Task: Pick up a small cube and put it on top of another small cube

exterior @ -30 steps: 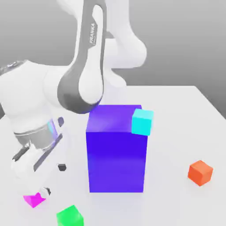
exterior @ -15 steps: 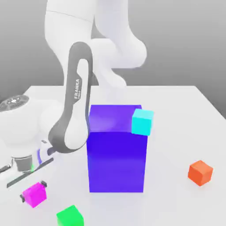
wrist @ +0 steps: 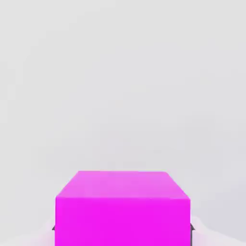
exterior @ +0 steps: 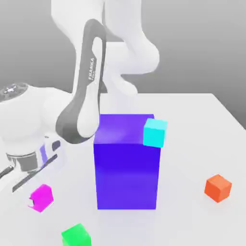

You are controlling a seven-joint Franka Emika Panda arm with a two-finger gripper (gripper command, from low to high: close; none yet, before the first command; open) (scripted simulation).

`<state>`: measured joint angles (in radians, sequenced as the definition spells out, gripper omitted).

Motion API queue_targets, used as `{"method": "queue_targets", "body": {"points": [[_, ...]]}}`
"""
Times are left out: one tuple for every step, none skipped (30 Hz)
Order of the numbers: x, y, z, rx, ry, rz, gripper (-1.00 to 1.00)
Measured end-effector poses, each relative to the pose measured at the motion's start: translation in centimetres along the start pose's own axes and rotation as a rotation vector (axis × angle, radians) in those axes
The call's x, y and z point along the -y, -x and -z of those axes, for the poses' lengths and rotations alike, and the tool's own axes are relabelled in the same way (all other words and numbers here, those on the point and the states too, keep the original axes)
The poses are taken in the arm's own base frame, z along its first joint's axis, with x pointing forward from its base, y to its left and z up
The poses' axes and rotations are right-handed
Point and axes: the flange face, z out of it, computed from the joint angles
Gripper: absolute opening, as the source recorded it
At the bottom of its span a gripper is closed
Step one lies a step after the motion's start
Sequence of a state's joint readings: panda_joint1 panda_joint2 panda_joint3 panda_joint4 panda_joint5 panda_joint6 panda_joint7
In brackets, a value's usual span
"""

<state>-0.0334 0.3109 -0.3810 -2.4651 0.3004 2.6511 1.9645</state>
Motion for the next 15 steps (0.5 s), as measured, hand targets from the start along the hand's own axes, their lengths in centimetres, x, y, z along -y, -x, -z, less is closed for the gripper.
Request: {"method": "queue_targets", "body": {"points": [[-0.3,0.5,-0.2,-0.003,0.011,0.078,-1.00],[-0.5,1.1,-0.3,-0.006,0.020,0.156,-1.00],[-0.8,1.6,-0.3,-0.007,0.028,0.234,-1.00],[-1.0,2.2,-0.3,-0.007,0.034,0.313,-1.00],[-1.3,2.8,-0.2,-0.006,0.039,0.392,-1.00],[-1.6,3.4,-0.1,-0.005,0.042,0.472,-1.00],[-1.8,4.0,0.1,-0.003,0.044,0.552,-1.00],[-2.1,4.6,0.3,-0.001,0.044,0.632,-1.00],[-2.3,5.2,0.6,0.001,0.042,0.712,-1.00],[-2.6,5.8,1.0,0.003,0.038,0.792,-1.00],[-2.8,6.4,1.3,0.004,0.032,0.872,-1.00],[-3.1,7.0,1.8,0.004,0.025,0.953,-1.00],[-3.3,7.6,2.3,0.004,0.016,1.033,-1.00],[-3.6,8.2,2.8,0.003,0.006,1.113,-1.00],[-3.8,8.8,3.4,0.000,-0.007,1.193,-1.00]]}}
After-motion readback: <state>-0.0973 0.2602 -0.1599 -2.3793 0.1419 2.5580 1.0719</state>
